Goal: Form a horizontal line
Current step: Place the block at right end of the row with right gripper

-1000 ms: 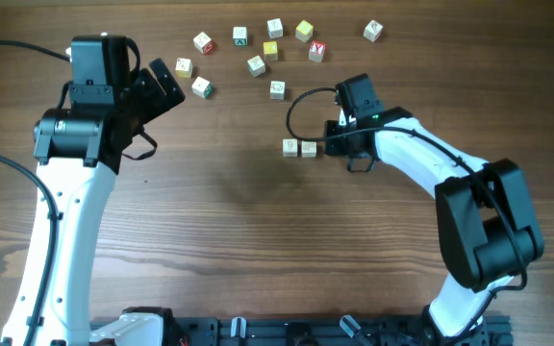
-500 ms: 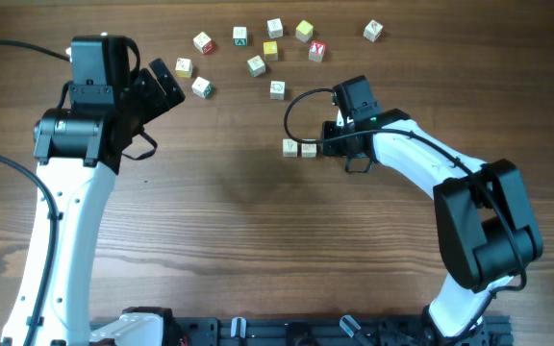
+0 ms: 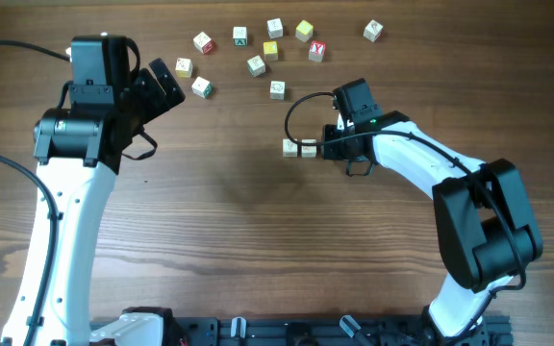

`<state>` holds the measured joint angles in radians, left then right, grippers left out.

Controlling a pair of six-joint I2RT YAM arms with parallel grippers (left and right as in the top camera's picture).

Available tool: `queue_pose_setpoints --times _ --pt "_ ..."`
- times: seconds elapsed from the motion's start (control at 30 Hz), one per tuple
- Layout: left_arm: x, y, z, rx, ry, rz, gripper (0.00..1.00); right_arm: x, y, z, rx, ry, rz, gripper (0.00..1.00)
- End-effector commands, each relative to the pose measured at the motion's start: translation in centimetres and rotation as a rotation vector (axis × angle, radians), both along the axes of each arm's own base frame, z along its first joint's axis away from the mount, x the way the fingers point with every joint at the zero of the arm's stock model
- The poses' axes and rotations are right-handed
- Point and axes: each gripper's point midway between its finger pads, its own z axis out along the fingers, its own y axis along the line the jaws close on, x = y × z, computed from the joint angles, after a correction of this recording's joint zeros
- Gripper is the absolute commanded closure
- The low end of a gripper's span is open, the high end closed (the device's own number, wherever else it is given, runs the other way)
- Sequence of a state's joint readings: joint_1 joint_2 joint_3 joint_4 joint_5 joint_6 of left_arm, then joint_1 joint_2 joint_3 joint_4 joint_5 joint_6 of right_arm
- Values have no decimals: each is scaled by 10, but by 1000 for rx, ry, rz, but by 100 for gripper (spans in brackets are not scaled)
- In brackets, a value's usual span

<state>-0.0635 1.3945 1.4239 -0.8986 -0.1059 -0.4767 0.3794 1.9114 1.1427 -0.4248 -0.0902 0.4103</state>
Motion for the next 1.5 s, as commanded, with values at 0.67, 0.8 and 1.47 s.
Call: queue_pose_setpoints --times 0.67,0.8,1.47 --pt "-2 1 6 -13 -16 7 0 29 4 13 21 -132 -58 38" --pt "-2 1 6 -13 -16 7 0 36 -5 15 -7 -160 -119 39" --pt "-2 1 6 -13 -16 7 0 -11 -40 -9 -34 104 -229 96"
